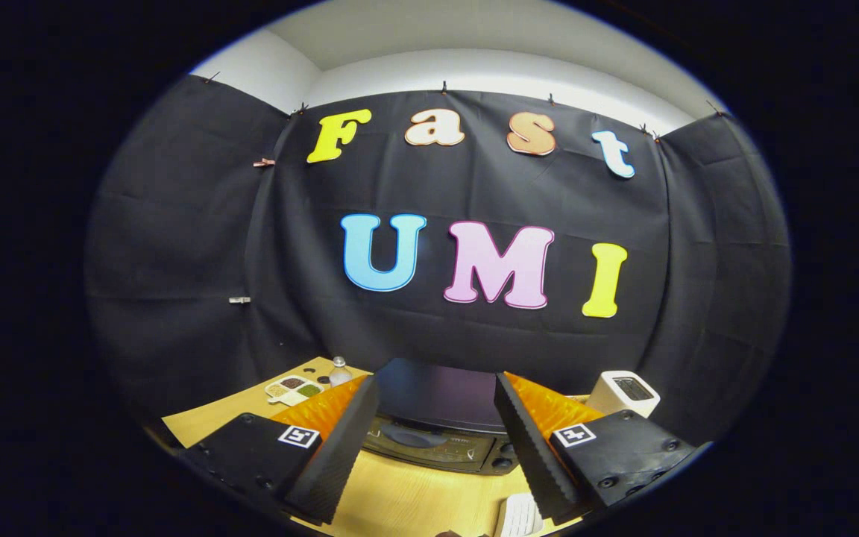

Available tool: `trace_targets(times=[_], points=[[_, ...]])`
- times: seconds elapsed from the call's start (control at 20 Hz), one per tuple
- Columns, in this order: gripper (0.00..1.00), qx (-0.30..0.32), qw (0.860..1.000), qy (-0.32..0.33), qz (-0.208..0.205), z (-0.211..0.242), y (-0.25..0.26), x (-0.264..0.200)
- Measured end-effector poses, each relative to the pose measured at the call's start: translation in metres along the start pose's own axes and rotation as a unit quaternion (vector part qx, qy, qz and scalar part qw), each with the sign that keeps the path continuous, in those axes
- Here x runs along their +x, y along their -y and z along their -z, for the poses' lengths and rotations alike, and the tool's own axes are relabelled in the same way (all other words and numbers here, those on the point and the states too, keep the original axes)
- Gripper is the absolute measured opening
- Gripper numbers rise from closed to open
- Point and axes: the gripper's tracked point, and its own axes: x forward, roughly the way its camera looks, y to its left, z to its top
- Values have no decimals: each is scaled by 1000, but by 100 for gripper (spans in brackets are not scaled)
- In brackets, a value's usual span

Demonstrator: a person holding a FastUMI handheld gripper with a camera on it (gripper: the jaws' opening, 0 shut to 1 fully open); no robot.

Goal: Open the toaster oven, put the food inside, and close the toaster oven door.

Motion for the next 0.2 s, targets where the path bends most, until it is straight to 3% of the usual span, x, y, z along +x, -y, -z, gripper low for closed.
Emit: trace_targets(times=[0.2], points=[[97,18,1000,0,-5,3,15,8]])
